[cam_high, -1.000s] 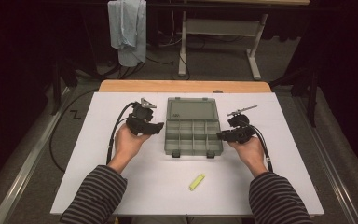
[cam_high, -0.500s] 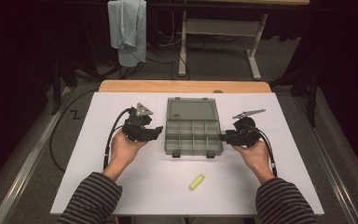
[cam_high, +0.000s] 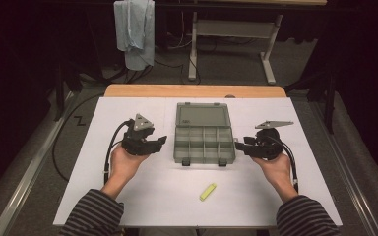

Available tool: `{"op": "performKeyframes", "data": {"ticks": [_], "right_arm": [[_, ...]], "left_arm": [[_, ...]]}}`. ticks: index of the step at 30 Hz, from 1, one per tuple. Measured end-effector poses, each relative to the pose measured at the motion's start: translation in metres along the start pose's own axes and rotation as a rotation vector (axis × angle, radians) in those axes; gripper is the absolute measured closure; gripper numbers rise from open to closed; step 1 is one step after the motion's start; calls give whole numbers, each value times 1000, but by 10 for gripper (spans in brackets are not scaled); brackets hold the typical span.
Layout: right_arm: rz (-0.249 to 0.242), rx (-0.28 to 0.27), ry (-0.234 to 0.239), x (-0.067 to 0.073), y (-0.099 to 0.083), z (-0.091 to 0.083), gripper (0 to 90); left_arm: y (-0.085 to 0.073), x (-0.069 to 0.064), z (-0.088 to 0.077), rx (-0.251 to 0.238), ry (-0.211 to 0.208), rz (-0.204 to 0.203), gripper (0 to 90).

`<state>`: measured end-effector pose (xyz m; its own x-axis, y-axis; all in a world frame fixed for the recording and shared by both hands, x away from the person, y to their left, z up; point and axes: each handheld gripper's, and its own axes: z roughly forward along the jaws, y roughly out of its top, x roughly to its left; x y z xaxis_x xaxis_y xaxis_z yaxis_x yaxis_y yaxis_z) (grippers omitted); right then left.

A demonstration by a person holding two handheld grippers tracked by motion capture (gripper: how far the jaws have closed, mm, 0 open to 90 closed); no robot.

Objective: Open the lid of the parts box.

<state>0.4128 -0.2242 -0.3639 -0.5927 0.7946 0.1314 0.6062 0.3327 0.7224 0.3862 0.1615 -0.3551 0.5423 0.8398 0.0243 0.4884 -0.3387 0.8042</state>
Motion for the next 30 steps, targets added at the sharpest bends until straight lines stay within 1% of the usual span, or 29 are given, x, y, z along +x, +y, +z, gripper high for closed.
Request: {"op": "performKeyframes", "data": {"ticks": [6, 8, 9, 12, 13, 14, 15, 16, 20, 23, 25, 30], "right_arm": [[-21, -31, -4, 2, -8, -6, 513], [-24, -41, -3, 3, -11, -8, 502], [-27, -49, -3, 4, -12, -9, 495], [-33, -74, -5, 6, -16, -12, 483], [-36, -80, -8, 7, -17, -14, 481], [-47, -87, -8, 6, -18, -14, 477], [-49, -89, -8, 7, -20, -15, 473], [-44, -88, -8, 7, -21, -16, 469], [-45, -118, -10, 8, -29, -19, 457], [-49, -128, -12, 9, -33, -21, 439], [-54, -142, -14, 9, -36, -22, 430], [-59, -167, -19, 11, -42, -26, 416]], "left_arm": [[-10, -1, -5, -20, -7, -8, 431], [-12, -2, -7, -31, 4, -2, 425], [-14, -3, -9, -38, 8, 4, 421], [-19, -4, -13, -69, 10, 1, 417], [-20, -3, -14, -66, 9, -1, 416], [-21, -3, -14, -74, 7, -6, 413], [-23, -3, -15, -80, 5, -10, 413], [-25, -4, -16, -80, 4, -8, 413], [-31, -5, -19, -91, 0, -8, 409], [-35, -5, -21, -104, -1, -15, 405], [-38, -5, -22, -102, 2, -10, 403], [-45, -5, -23, -117, 5, -19, 400]]}}
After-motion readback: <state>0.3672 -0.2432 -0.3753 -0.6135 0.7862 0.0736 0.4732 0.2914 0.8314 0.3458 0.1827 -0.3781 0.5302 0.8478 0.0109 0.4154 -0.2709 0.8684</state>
